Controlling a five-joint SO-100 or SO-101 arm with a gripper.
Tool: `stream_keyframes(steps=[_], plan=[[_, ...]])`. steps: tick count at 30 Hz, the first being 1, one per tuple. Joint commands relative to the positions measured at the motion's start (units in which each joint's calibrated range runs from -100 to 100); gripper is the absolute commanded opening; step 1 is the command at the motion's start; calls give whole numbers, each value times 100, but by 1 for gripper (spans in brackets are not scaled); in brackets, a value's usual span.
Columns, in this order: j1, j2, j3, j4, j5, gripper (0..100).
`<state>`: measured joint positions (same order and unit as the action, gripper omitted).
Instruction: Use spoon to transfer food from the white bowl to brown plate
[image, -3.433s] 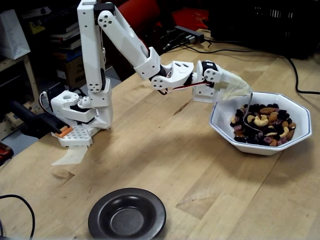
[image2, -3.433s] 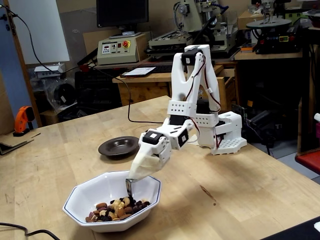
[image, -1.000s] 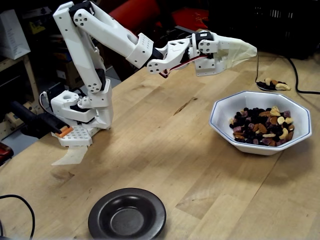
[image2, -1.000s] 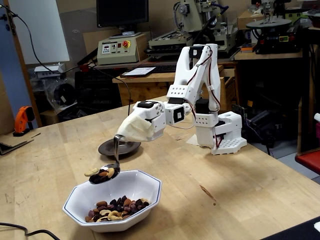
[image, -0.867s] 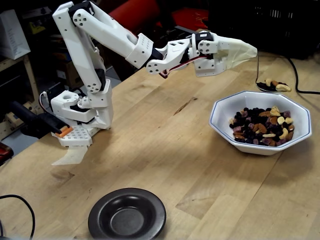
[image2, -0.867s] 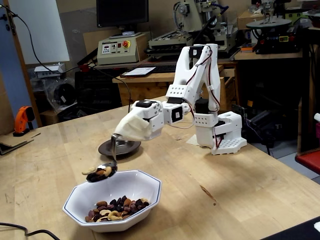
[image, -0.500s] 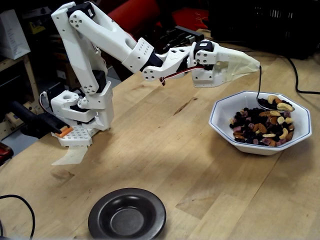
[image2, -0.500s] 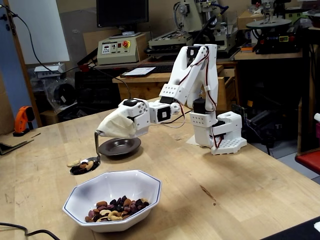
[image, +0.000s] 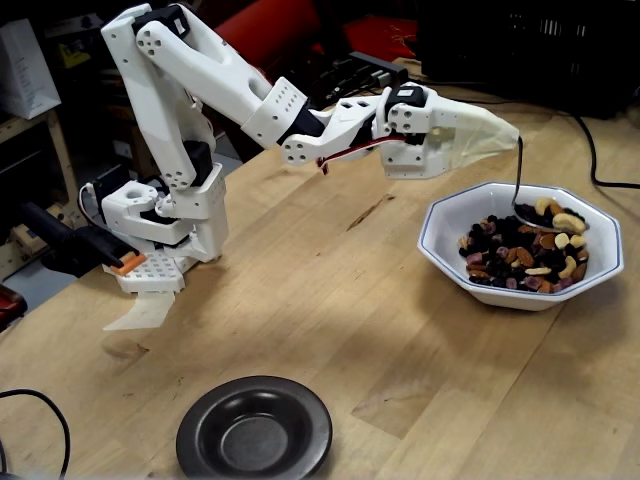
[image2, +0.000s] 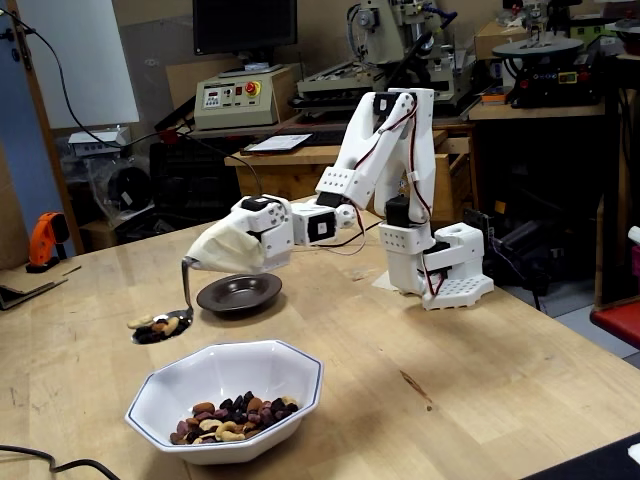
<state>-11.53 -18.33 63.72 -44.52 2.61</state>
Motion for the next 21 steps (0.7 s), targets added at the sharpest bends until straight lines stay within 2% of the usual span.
stream_keyframes(steps=[1,21], plan=[[242,-473,-275,-22,-24,4],[1205,-584,-266,-22,-24,4]])
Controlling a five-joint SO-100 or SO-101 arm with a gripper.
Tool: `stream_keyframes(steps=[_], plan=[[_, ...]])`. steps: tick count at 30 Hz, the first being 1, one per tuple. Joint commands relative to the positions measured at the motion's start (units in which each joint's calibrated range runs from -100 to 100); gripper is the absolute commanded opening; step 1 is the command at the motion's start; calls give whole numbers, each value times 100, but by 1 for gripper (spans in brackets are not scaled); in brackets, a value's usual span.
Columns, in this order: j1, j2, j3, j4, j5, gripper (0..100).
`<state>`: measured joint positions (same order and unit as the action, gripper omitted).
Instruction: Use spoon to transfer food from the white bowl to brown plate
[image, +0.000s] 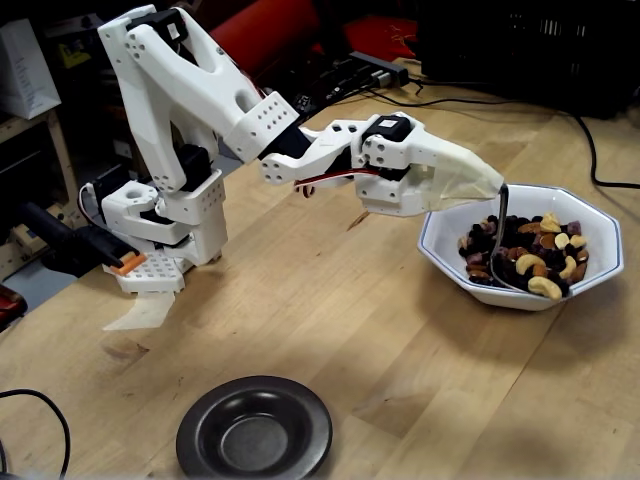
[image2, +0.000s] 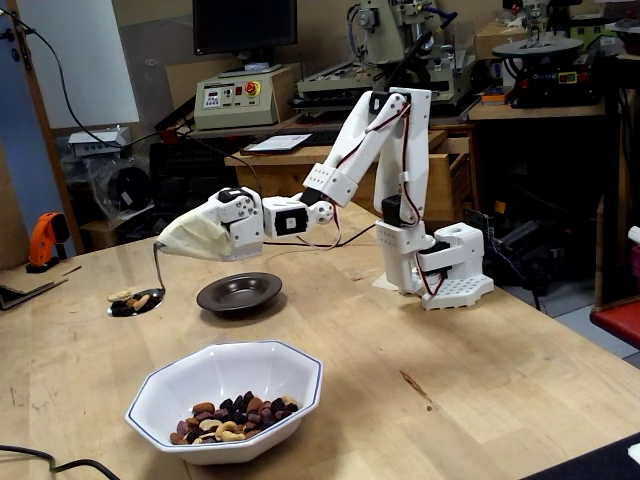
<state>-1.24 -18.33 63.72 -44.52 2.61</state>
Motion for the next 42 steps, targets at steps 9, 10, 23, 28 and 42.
stream_keyframes(steps=[9,10,23,28,42], plan=[[665,-1106,0,-14,-24,4],[724,-1132,132,-14,-24,4],[1391,-2467,1318,-14,-24,4],[1657,-2844,1681,-14,-24,4],[2346,-3554,2469,-14,-24,4]])
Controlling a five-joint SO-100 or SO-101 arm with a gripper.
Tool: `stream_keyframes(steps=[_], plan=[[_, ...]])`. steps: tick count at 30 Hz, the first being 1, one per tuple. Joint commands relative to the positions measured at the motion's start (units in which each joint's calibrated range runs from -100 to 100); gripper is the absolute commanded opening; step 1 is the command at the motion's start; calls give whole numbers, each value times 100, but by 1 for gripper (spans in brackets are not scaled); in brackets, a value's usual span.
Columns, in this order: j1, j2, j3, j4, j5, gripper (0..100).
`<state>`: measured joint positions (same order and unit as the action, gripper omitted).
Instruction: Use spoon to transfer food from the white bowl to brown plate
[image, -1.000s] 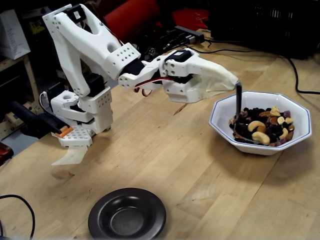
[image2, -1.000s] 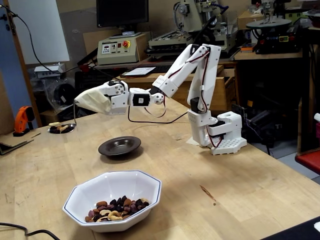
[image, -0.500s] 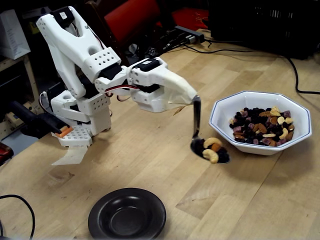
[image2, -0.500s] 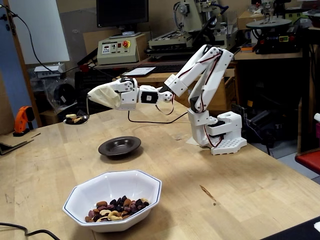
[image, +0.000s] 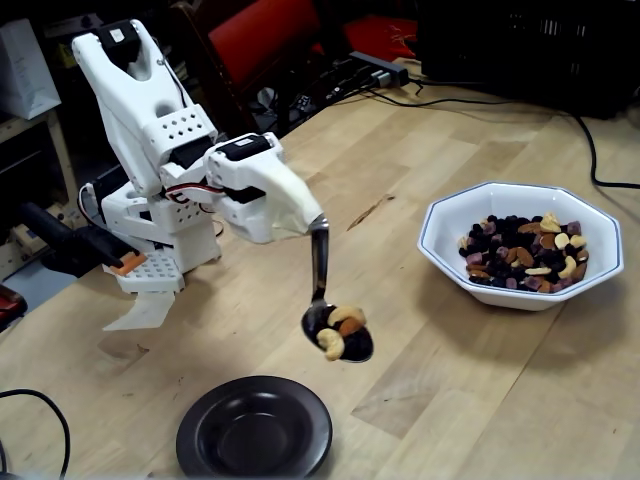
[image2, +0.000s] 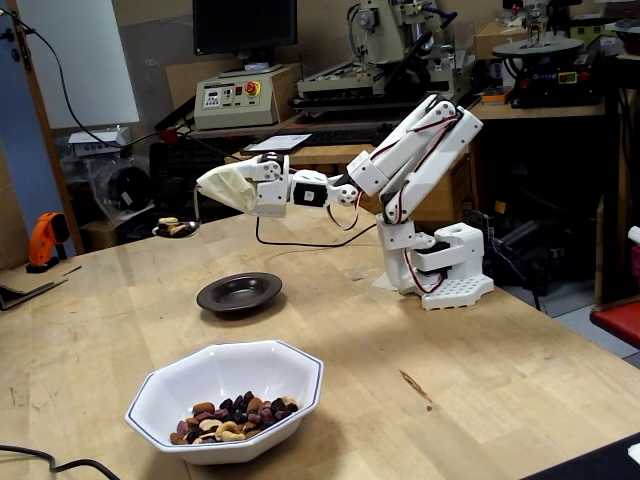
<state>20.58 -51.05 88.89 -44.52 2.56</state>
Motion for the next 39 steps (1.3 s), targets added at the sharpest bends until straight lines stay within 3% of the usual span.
stream_keyframes(steps=[1,39], plan=[[208,-308,-13,-14,-20,4],[1142,-1138,828,-14,24,4]])
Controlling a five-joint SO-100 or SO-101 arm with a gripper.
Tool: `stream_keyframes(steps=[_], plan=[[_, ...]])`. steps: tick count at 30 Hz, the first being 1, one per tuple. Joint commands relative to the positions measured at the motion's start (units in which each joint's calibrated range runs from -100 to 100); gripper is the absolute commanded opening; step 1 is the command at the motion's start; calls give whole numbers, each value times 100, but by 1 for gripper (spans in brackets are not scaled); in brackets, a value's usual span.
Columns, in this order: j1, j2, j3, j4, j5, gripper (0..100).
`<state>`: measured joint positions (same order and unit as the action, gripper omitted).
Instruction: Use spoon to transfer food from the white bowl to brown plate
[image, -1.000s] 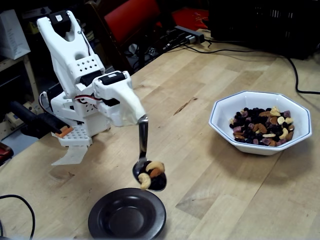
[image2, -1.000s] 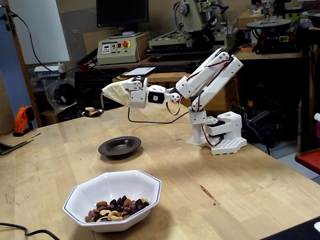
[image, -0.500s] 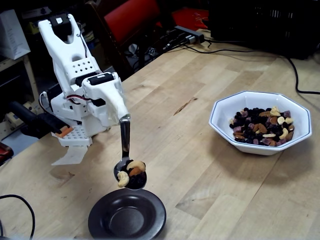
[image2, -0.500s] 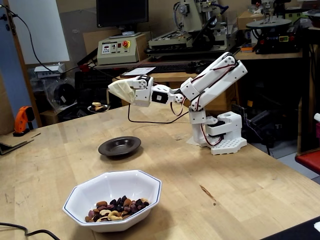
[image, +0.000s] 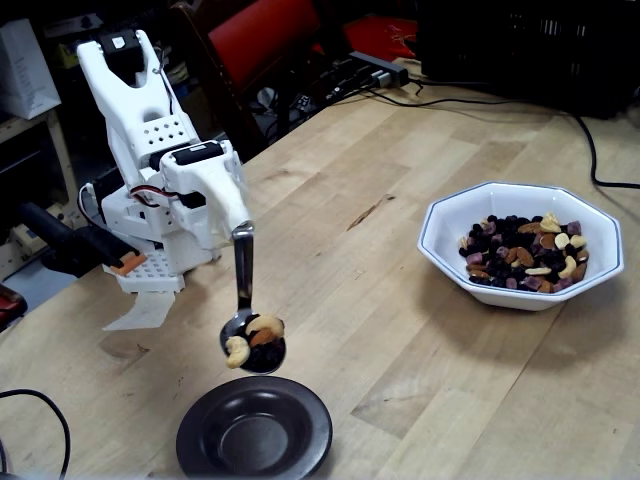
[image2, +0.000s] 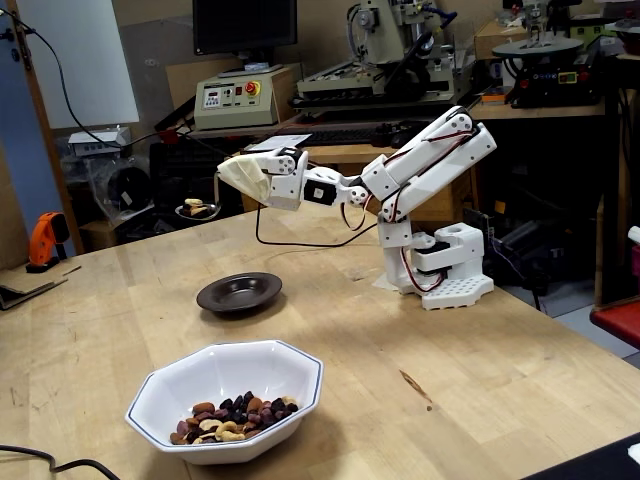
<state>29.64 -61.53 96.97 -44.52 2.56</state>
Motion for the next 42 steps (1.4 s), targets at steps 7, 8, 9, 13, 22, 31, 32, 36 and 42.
stream_keyframes(steps=[7,8,9,13,22,31,32,36,42], plan=[[385,-73,20,-6,20,4],[385,-73,20,-6,20,4],[385,-73,20,-6,20,4],[377,-56,29,-6,24,4],[370,141,64,1,24,4],[370,723,20,-14,24,4],[370,731,20,-14,24,4],[370,748,20,-14,24,4],[370,894,20,1,24,4]])
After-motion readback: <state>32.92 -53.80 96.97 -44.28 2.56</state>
